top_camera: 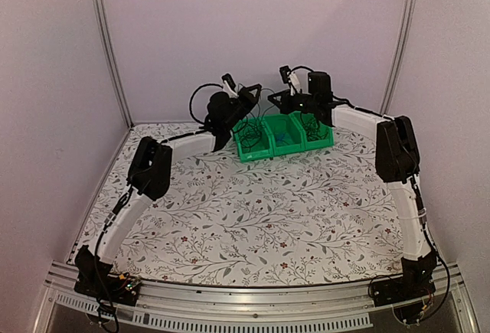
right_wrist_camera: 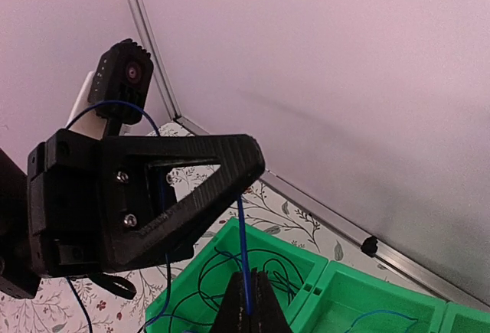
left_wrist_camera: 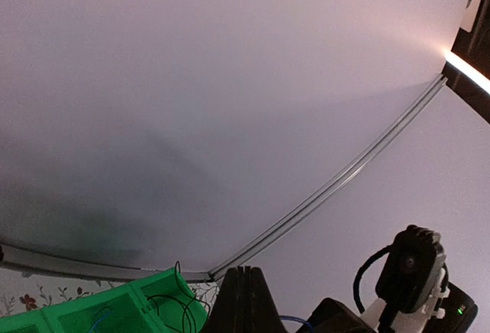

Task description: Untangle the cables

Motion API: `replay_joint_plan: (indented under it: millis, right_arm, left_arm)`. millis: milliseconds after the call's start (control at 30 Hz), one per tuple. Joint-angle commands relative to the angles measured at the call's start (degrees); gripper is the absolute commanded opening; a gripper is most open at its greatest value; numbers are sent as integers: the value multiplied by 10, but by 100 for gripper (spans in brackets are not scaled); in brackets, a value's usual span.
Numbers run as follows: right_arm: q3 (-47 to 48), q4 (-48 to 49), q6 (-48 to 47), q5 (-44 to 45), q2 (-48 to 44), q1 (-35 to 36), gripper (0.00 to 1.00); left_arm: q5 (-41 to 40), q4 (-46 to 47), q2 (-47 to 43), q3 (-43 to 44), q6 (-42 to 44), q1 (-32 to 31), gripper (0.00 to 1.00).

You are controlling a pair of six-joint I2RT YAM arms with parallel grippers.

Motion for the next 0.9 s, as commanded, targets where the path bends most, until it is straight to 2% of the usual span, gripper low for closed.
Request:
replay_joint_plan:
  millis: [0,200,300,500,667,767,867]
  right_arm:
    - [17,15,-23,12,51,28,0]
    - [19,23,-47,26,83,47,0]
    - [21,23,-65,40,97,54,0]
    - [27,11,-89,68,111,61,5]
    - [13,-12,-94,64,93,60,23]
    - [-21,-19,-106,31,55,55,39]
    - [-53,-24,-108,1,13,47,46]
  left_arm:
    - [1,7,-56,-67,1,8,0]
    - [-39,-66,-171,-252,29,22,1]
    - [-31,-102,-199,-280,44,27,3]
    - [-17,-227,-222,-274,94,25,7]
    - [-31,-291,-228,-263,131,25,6]
    - [-25,-320,-210,-233,150,25,4]
    - [-28,-325,-200,-228,156,25,2]
